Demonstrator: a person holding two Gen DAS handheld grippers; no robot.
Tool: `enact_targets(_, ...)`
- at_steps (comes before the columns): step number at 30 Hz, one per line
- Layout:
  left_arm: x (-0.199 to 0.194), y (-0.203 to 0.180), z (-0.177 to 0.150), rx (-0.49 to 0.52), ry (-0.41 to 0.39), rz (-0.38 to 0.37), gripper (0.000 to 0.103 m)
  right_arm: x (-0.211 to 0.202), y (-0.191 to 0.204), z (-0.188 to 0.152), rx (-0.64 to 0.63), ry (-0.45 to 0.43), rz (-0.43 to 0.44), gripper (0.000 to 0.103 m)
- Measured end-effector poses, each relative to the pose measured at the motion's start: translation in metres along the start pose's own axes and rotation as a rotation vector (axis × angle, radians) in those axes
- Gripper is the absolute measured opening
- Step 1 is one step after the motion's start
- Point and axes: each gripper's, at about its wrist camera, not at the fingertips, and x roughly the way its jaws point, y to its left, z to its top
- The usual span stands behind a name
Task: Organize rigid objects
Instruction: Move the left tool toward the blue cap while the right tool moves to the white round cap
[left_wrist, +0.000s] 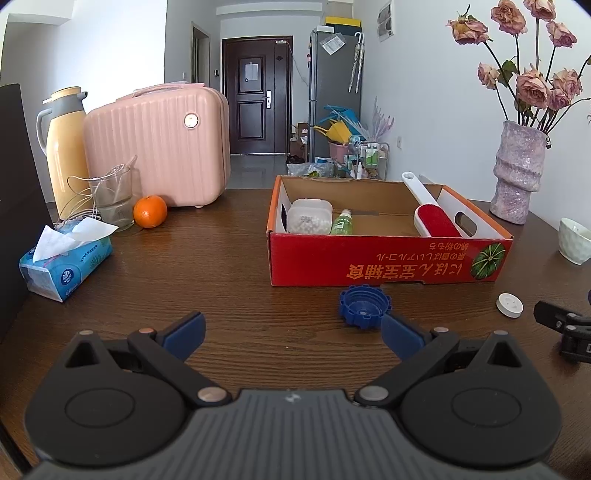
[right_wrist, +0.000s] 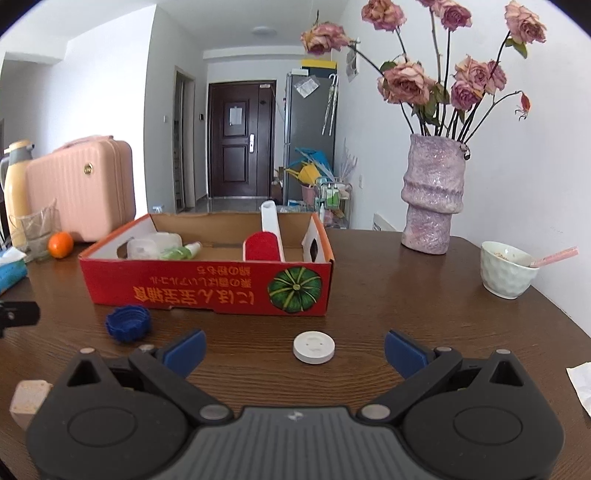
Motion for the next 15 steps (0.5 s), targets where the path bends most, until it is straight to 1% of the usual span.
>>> enact_targets(3, 0.002, 0.0, -0.001, 0.001, 0.006, 0.001, 0.103, 0.018, -0.004, -0.001, -0.011, 0.041, -0.012, 0.1)
enact_targets(10, 0.008, -0.001, -0.001, 0.002, 0.022, 0.005, 0.103, 0.059, -0.016, -0.001, 0.05, 0.143, -0.016, 0.094)
enact_targets(14, 0.008, -0.001, -0.001, 0.003, 0.024, 0.006, 0.103, 0.08, -0.017, 0.003, 0.064, 0.175, -0.038, 0.092)
enact_targets(15, 0.009, -0.001, -0.001, 0.003, 0.024, 0.007, 0.103, 0.085, -0.017, 0.004, 0.068, 0.182, -0.042, 0.091)
